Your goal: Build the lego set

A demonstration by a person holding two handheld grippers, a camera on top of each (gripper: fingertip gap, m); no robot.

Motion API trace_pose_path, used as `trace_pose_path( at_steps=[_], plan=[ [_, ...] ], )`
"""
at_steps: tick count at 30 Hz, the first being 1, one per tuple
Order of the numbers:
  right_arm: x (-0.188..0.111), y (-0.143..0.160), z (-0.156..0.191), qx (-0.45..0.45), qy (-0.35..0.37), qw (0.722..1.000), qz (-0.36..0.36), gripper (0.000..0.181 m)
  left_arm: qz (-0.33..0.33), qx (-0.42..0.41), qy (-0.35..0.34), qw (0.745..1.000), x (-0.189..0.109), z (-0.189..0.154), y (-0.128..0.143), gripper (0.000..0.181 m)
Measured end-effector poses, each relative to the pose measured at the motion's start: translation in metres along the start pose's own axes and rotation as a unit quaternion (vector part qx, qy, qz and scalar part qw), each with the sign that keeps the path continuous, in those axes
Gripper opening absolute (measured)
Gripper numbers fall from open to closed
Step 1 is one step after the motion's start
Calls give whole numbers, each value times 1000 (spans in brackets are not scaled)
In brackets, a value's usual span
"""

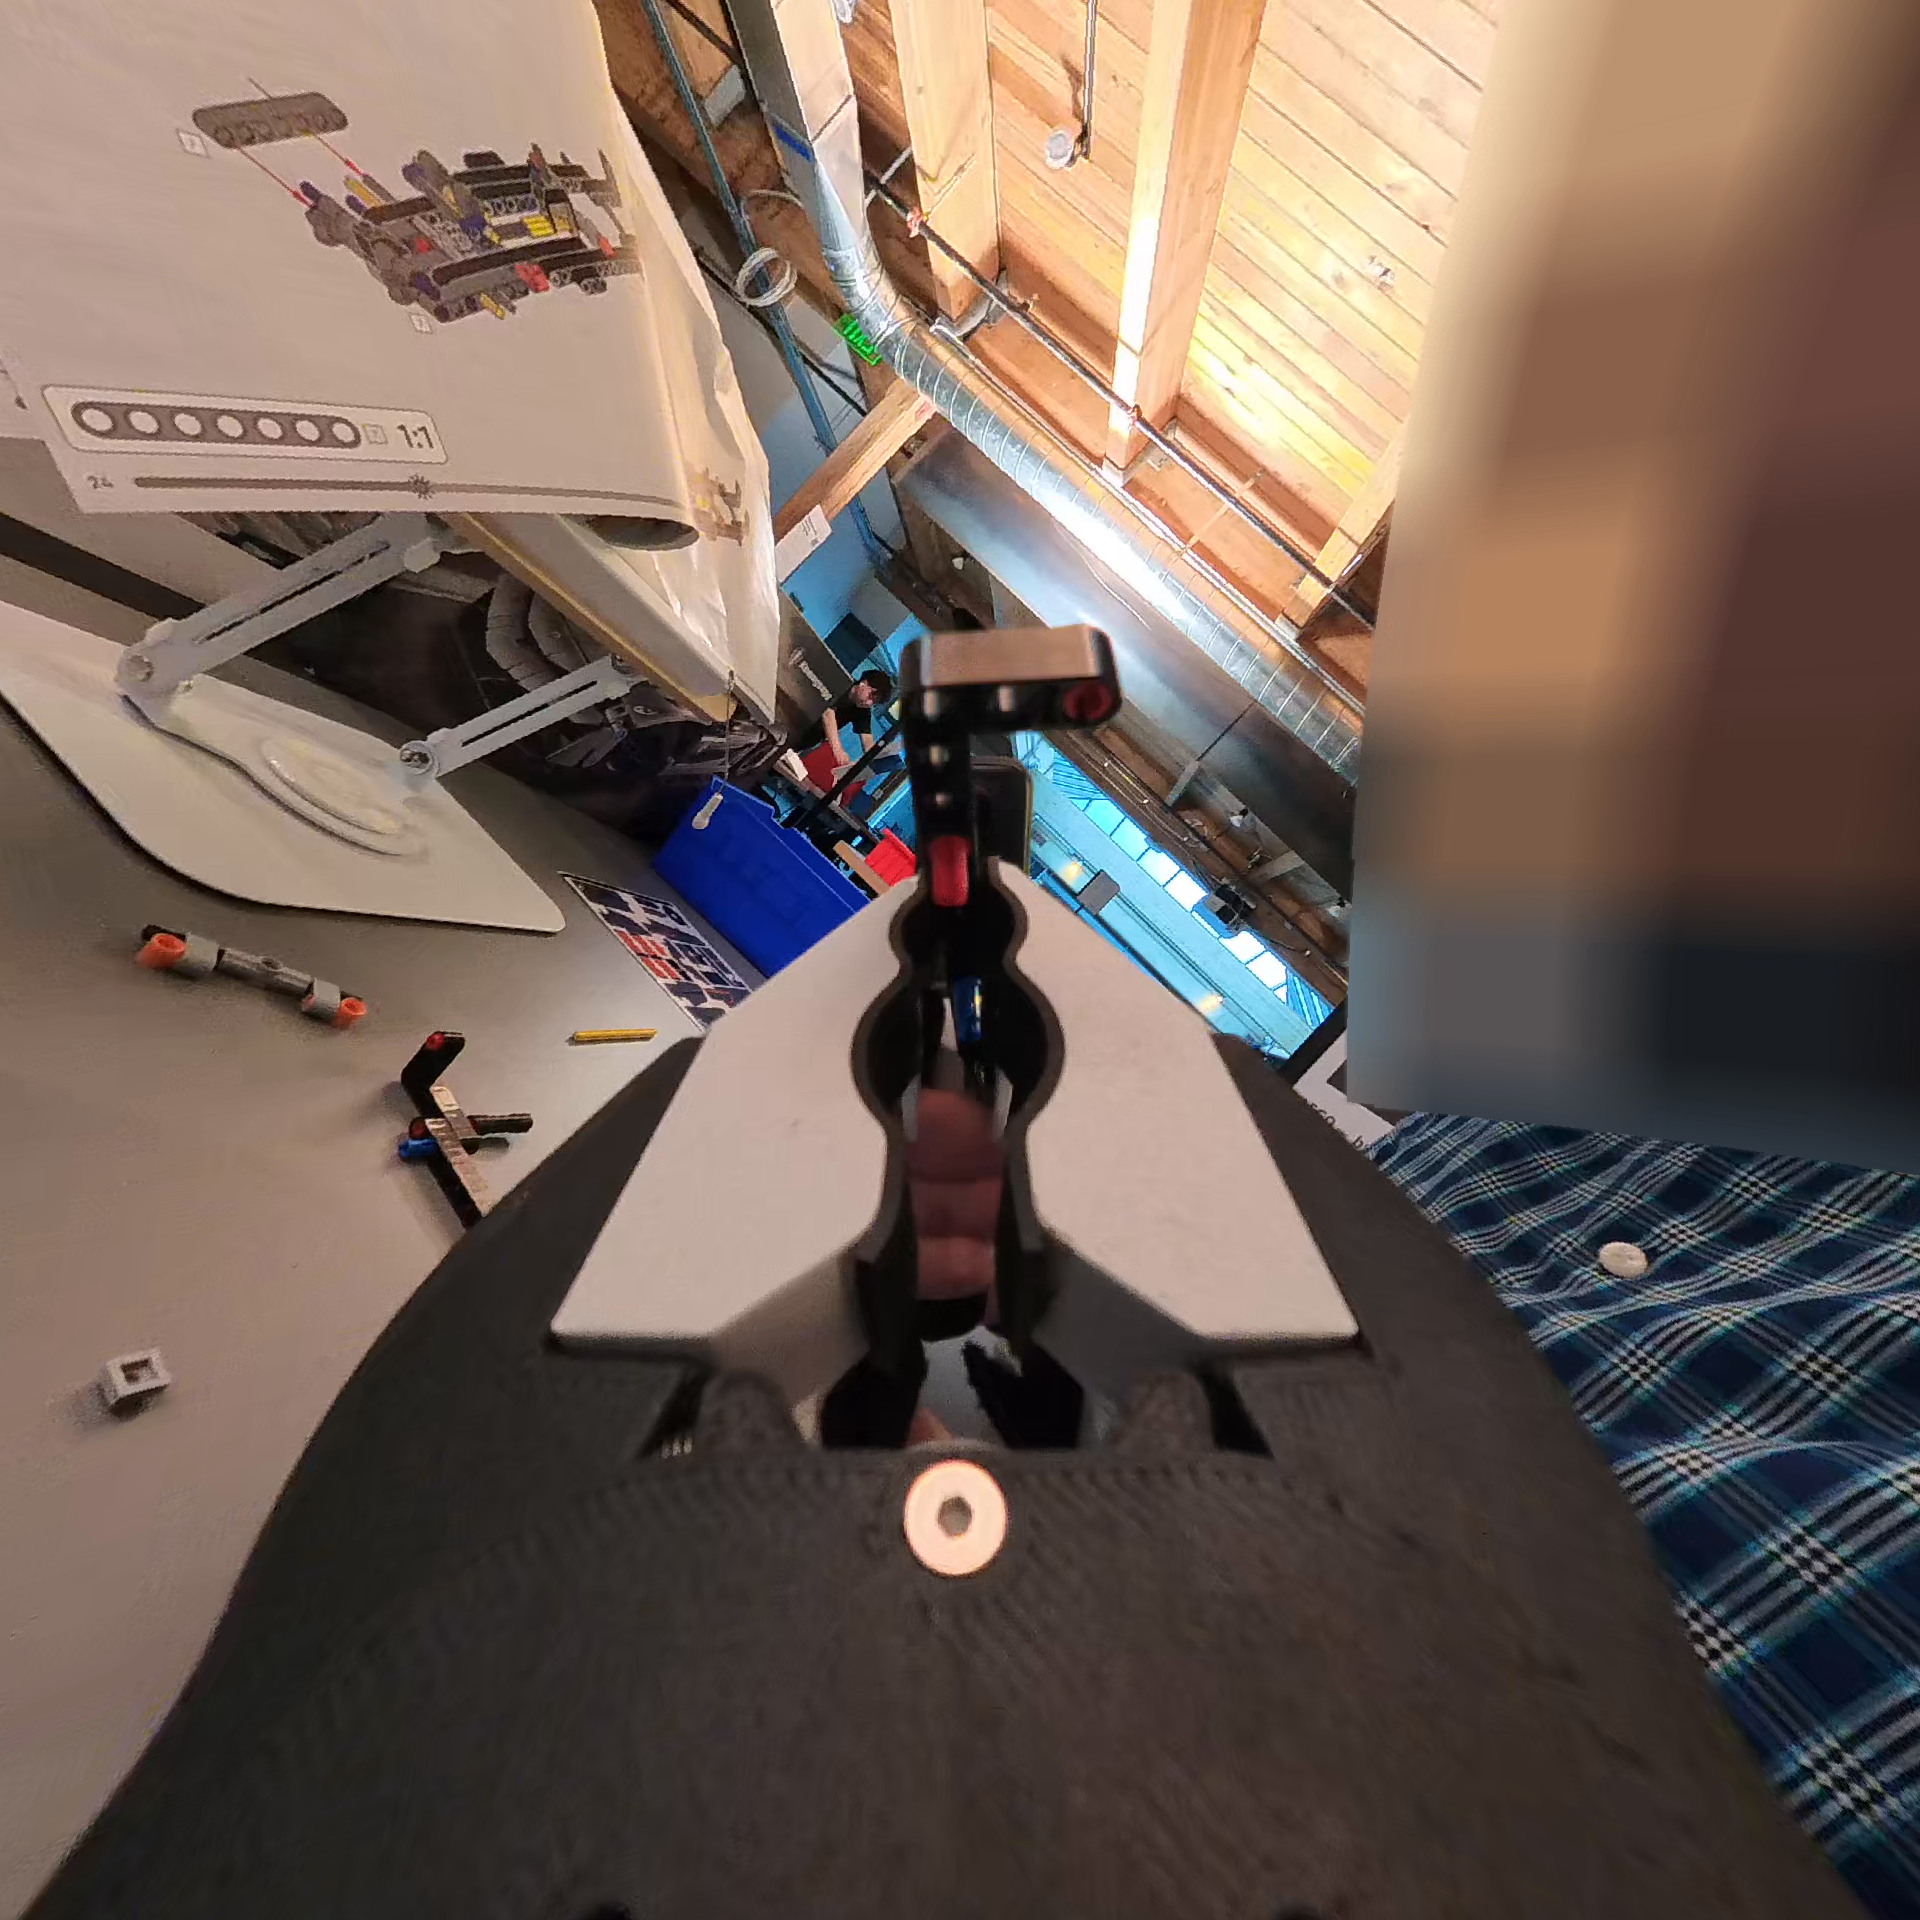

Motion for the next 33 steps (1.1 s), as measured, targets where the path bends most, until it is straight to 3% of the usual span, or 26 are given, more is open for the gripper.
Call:
trace_pose_path(
  at_steps=[11, 13, 14, 19, 20, 21, 27, 31, 33],
  plan=[
    [-5, -4, -4, 74, -3, 994, -81, 0, -24, -15, 5, 1000, 2, 1, 6, 6],
    [-30, -30, -15, 98, 2, 983, -157, 0, -34, -28, -12, 999, -7, 9, 7, 6],
    [-34, -31, -19, 69, 27, 988, -138, 0, -52, -43, -13, 998, -12, 12, 3, 5],
    [-15, -10, -13, 22, 33, 998, -48, 0, -2, -7, -20, 1000, -2, 9, 4, 5],
    [-14, -7, -13, 3, 44, 999, -16, 18, 8, -1, -26, 1000, -1, 9, 7, 6],
    [-14, -5, -11, -2, 37, 999, 9, 20, 7, -6, -23, 1000, -1, 9, 7, 6],
    [-10, 15, -9, -51, 42, 991, 113, 6, 38, 10, -22, 999, 3, 9, 8, 6],
    [-9, 11, -8, -19, 29, 996, 80, 5, 35, 1, -23, 999, 5, 10, 5, 8],
    [-11, 5, -9, 20, 14, 999, 45, 5, 50, -6, -13, 999, 6, 9, 10, 19]
  ],
)
Point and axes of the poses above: each gripper's, where its closed fingertips meet, x out along the fingers, y out of its underside, z = x × y across the jaws, the point moved 2 cm from there along -x, back along the fingers, and after that the axes turned 6 degrees about z, right-handed, at the moved point
